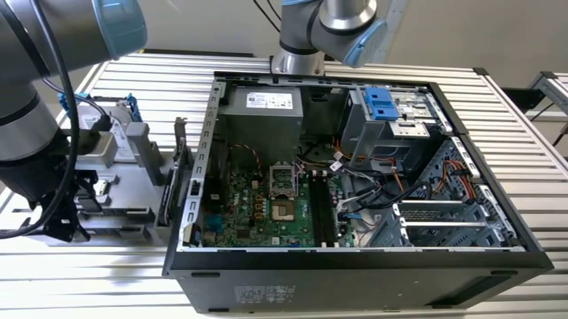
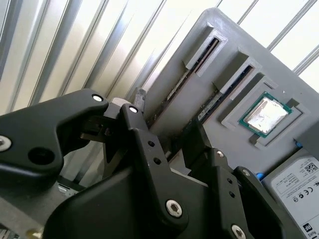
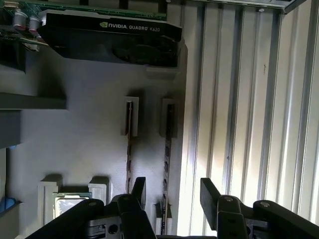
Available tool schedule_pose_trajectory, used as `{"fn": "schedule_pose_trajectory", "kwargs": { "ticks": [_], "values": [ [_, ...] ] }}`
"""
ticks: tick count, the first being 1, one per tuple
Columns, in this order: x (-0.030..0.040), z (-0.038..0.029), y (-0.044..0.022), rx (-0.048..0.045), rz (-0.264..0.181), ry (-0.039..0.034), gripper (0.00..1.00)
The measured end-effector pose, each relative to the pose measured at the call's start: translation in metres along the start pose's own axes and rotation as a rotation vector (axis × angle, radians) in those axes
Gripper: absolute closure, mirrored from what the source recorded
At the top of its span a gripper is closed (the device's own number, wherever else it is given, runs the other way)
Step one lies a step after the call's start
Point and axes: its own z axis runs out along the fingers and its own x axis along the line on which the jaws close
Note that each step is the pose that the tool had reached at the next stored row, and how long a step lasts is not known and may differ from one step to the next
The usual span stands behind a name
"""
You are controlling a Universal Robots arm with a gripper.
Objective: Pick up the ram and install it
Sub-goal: 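Pick up the ram and move it above insertion slot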
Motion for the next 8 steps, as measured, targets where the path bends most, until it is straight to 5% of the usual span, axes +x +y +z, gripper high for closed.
{"fn": "schedule_pose_trajectory", "kwargs": {
  "ticks": [8],
  "values": [
    [-0.0018, 0.0027, 0.0, 0.0001, 0.0, -0.001, 0.0]
  ]
}}
